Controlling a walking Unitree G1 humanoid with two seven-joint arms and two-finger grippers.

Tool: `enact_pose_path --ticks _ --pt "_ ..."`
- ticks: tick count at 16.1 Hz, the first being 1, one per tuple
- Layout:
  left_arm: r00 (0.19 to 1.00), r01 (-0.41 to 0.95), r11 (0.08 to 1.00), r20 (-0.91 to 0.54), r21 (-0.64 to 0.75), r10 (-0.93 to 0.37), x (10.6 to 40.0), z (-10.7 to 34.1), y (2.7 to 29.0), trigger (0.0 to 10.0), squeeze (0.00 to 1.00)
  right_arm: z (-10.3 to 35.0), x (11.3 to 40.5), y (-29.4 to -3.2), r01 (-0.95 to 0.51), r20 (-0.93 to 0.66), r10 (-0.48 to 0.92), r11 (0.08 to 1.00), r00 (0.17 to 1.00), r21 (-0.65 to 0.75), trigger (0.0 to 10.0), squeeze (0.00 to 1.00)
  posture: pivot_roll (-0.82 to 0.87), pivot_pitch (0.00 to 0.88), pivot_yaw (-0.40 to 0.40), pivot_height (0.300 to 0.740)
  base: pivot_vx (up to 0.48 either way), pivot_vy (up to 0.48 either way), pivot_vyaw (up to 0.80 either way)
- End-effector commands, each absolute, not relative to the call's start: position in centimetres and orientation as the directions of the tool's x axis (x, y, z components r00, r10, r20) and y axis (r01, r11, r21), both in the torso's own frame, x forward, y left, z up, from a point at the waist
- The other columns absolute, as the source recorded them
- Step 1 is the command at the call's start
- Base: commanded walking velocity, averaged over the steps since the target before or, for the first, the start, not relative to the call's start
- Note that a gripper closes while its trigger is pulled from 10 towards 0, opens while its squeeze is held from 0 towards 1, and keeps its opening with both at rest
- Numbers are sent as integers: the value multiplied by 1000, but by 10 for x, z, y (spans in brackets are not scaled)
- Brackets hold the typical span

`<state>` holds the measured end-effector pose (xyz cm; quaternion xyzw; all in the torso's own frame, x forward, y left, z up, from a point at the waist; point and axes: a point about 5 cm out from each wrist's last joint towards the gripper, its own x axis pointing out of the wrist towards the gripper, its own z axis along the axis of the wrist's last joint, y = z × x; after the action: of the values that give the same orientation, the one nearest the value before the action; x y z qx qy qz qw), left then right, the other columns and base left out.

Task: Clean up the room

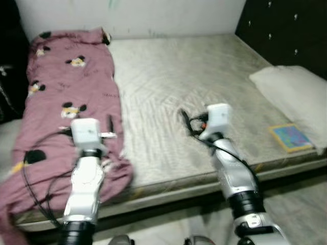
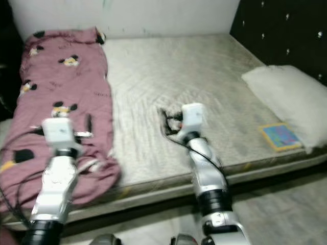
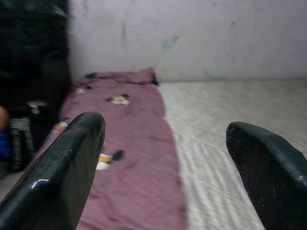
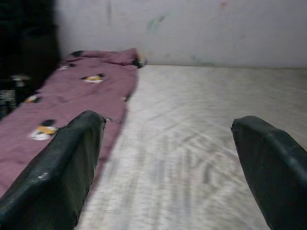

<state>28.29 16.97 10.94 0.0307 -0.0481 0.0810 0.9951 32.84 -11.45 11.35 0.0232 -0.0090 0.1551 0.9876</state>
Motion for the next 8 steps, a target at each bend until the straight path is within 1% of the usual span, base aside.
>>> enact_pose_path --ticks 1,8 --pt "986 -142 989 92 43 138 284 109 161 10000 0 113 329 -127 -276 16 275 961 961 25 10000 0 -33 0 -15 740 0 480 0" --pt "987 -148 988 72 47 145 285 107 161 10000 0 113 329 -125 -287 11 287 957 958 30 10000 0 -33 0 -13 740 0 480 0"
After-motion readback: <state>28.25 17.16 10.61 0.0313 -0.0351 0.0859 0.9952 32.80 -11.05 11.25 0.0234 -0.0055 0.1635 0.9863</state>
